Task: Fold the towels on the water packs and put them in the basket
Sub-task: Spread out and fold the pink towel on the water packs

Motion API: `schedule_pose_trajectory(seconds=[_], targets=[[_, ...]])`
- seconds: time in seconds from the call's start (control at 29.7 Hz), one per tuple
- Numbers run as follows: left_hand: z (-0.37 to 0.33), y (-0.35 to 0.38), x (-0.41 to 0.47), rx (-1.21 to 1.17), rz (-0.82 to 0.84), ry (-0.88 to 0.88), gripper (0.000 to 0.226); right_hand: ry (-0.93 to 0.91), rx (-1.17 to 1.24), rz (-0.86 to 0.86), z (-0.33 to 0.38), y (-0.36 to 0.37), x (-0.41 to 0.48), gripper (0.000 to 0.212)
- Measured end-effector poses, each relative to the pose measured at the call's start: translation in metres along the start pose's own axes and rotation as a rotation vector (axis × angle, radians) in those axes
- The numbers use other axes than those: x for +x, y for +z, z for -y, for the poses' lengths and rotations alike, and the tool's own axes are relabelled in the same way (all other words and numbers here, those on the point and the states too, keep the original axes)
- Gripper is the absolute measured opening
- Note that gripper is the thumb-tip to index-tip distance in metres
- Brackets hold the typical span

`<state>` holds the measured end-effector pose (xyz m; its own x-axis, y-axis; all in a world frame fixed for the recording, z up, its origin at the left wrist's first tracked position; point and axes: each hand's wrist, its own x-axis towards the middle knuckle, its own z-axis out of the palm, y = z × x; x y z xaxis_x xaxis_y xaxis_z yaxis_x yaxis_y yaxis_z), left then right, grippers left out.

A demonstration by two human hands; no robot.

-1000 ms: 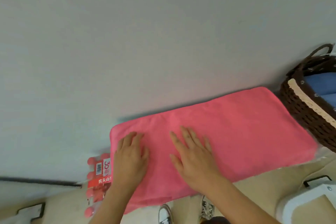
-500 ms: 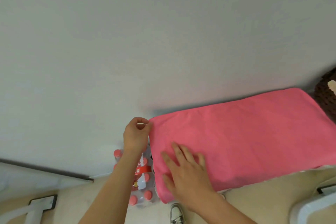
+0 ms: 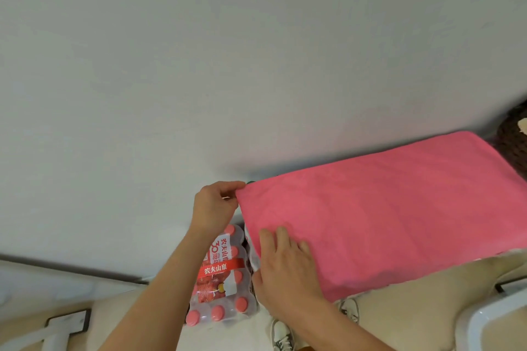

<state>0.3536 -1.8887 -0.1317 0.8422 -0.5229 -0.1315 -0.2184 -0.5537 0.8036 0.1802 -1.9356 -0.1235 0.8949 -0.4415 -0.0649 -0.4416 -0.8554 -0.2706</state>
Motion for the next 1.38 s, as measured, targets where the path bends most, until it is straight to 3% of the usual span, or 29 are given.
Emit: schedule_pose_trajectory(seconds=[0.07, 0.17, 0.2, 0.3, 0.44, 0.64, 0.81, 0.91, 1.08, 1.25, 1.38], targets=[[0.004, -0.005, 0.001, 0.051, -0.02, 0.048, 0.029, 0.001, 0.021, 0.086, 0.002, -0.01, -0.001, 0.047], [0.006, -0.013, 0.003, 0.068, -0.057, 0.074, 0.022, 0.006, 0.117, 0.183, -0.001, -0.025, -0.001, 0.011], [0.007, -0.016, 0.004, 0.062, -0.066, 0.065, 0.022, 0.014, 0.214, 0.215, -0.004, -0.028, -0.003, 0.01], [0.011, -0.024, 0.004, 0.021, -0.071, -0.012, 0.024, 0.064, 0.441, 0.285, -0.01, -0.039, -0.007, 0.029], [0.013, -0.027, -0.002, -0.041, -0.125, -0.08, 0.02, 0.093, 0.597, 0.402, -0.013, -0.048, -0.009, 0.024], [0.002, -0.032, -0.003, -0.216, -0.208, -0.157, 0.017, 0.228, 0.771, 0.319, -0.026, -0.049, -0.009, 0.023], [-0.03, -0.029, -0.004, -0.365, -0.213, -0.125, 0.022, 0.196, 1.028, 0.507, -0.078, -0.067, -0.013, 0.017], [-0.061, -0.018, -0.006, -0.404, -0.168, -0.064, 0.023, 0.153, 1.083, 0.64, -0.123, -0.081, -0.022, 0.007], [-0.125, 0.025, -0.003, -0.288, -0.104, 0.099, 0.026, 0.16, 1.058, 0.681, -0.192, -0.093, -0.036, 0.043], [-0.192, 0.083, 0.007, -0.139, -0.045, 0.292, 0.028, 0.284, 1.088, 0.596, -0.254, -0.117, -0.048, 0.032], [-0.238, 0.139, 0.019, 0.056, 0.015, 0.599, 0.022, 0.431, 1.003, 0.538, -0.312, -0.137, -0.057, 0.014]])
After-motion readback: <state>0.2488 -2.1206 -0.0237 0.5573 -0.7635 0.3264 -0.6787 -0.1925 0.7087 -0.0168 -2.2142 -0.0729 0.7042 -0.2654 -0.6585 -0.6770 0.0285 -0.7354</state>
